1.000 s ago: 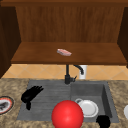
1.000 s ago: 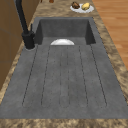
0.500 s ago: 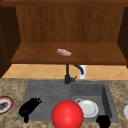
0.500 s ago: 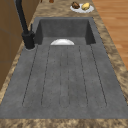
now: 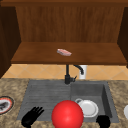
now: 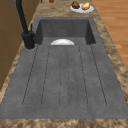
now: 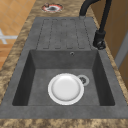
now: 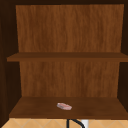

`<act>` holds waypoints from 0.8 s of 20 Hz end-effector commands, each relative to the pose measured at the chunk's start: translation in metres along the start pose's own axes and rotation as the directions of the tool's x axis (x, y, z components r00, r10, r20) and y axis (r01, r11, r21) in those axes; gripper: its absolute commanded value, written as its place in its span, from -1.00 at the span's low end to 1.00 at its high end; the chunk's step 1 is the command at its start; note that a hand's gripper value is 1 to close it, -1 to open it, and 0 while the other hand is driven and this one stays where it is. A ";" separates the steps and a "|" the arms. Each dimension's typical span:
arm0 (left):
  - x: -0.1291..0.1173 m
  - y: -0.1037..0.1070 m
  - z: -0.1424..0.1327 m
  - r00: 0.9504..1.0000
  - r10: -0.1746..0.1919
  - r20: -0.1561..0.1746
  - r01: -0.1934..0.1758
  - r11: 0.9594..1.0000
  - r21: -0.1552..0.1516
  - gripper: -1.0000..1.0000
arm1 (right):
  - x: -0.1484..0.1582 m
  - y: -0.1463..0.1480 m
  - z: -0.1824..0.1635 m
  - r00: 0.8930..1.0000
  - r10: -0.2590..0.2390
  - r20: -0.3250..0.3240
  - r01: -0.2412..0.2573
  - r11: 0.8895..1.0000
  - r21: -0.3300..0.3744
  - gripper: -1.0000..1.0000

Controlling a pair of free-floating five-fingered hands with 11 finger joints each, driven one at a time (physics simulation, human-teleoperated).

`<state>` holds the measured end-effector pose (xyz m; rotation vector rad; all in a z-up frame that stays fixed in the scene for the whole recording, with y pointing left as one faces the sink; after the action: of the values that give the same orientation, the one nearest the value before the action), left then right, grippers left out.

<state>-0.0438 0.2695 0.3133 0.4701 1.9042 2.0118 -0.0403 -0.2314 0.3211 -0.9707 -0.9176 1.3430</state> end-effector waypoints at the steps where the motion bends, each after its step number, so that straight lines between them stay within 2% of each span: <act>1: -0.005 -0.015 -0.012 0.999 -0.017 -0.040 0.015 0.999 -0.044 -1.00 | 0.000 0.000 0.000 1.000 0.000 0.000 0.000 1.000 0.000 0.00; 3: -0.008 -0.021 -0.019 0.998 -0.044 -0.048 0.041 0.998 -0.046 -1.00 | 0.000 0.000 0.000 1.000 0.000 0.000 0.000 1.000 0.000 0.00; 7: -0.013 -0.036 -0.023 0.997 -0.059 -0.050 0.057 0.997 -0.044 -1.00 | 0.000 0.000 0.000 1.000 0.000 0.000 0.000 1.000 0.000 0.00; 9: -0.015 -0.034 -0.020 0.999 -0.032 -0.018 0.031 0.999 -0.042 -1.00 | 0.000 0.000 0.000 1.000 0.000 0.000 0.000 1.000 0.000 0.00; 10: -0.014 -0.033 -0.021 1.000 -0.011 -0.006 0.010 1.000 -0.028 -1.00 | 0.000 0.000 0.000 1.000 0.000 0.000 0.000 1.000 0.000 0.00; 12: -0.015 -0.033 -0.021 1.000 -0.011 -0.008 0.011 1.000 -0.012 -1.00 | 0.000 0.000 0.000 1.000 0.000 0.000 0.000 1.000 0.000 0.00; 14: -0.014 -0.033 -0.021 1.000 -0.011 -0.008 0.011 1.000 -0.012 -1.00 | 0.000 0.000 0.000 1.000 0.000 0.000 0.000 1.000 0.000 0.00; 15: -0.020 -0.034 -0.018 1.000 -0.013 -0.013 0.013 1.000 -0.008 -1.00 | 0.000 0.000 0.000 1.000 0.000 0.000 0.000 1.000 0.000 0.00; 16: -0.036 -0.040 -0.007 1.000 -0.011 -0.004 0.011 1.000 0.007 -1.00 | 0.000 0.000 0.000 1.000 0.000 0.000 0.000 1.000 0.000 0.00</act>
<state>-0.0359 0.2458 0.2782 0.4517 1.8914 2.0158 -0.0403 -0.2314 0.3211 -0.9707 -0.9176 1.3430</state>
